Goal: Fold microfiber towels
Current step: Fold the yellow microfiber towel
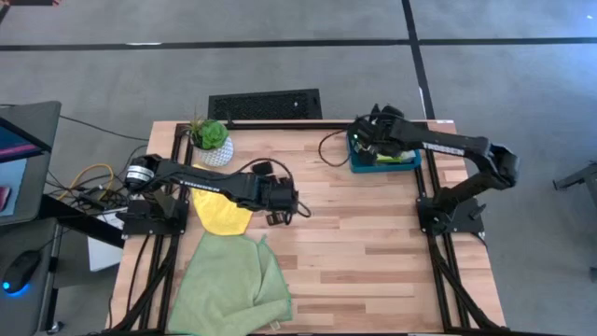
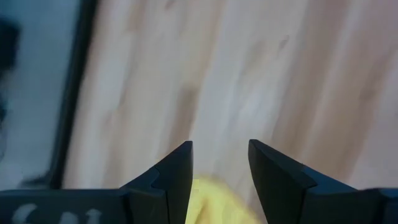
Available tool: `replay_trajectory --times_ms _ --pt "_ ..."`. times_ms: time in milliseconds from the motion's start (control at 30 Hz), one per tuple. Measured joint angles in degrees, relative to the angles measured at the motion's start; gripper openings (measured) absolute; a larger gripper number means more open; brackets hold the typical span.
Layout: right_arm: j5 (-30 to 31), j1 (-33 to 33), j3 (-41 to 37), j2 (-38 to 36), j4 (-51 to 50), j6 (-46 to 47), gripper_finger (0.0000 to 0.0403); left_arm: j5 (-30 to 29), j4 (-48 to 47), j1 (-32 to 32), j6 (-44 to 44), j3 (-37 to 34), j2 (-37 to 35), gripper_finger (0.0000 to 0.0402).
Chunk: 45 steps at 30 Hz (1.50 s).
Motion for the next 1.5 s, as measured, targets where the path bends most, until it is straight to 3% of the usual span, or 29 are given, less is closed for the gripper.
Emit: replay_trajectory --times_ms 167,433,633,900,1233,1500 --pt "-5.02 9.22 0.02 -4.95 0.93 2.13 0.0226 -0.17 -8.56 -1.71 -11.7 -2.86 -3.74 0.0149" --pt "-12.06 24.45 0.02 -6.75 7.07 2.02 0.0226 8.66 -8.55 -5.44 -29.08 -17.62 -11.56 0.0149" --pt "-13.96 31.94 0.02 -5.82 12.95 1.55 0.0226 10.26 -5.94 -6.72 -39.05 -28.69 -12.86 0.0149" --pt "-13.87 34.99 -0.02 -5.29 18.71 1.49 0.0226 8.51 8.54 -4.05 -35.86 -37.85 -12.28 0.0149" --pt "-13.78 34.97 0.0 -5.31 19.09 3.43 0.0226 7.75 23.85 -0.98 -29.16 -42.2 -12.41 0.0149" --pt "-13.78 34.97 0.0 -5.31 19.04 3.44 0.0226 11.68 37.27 1.42 -19.9 -42.42 -12.15 0.0149"
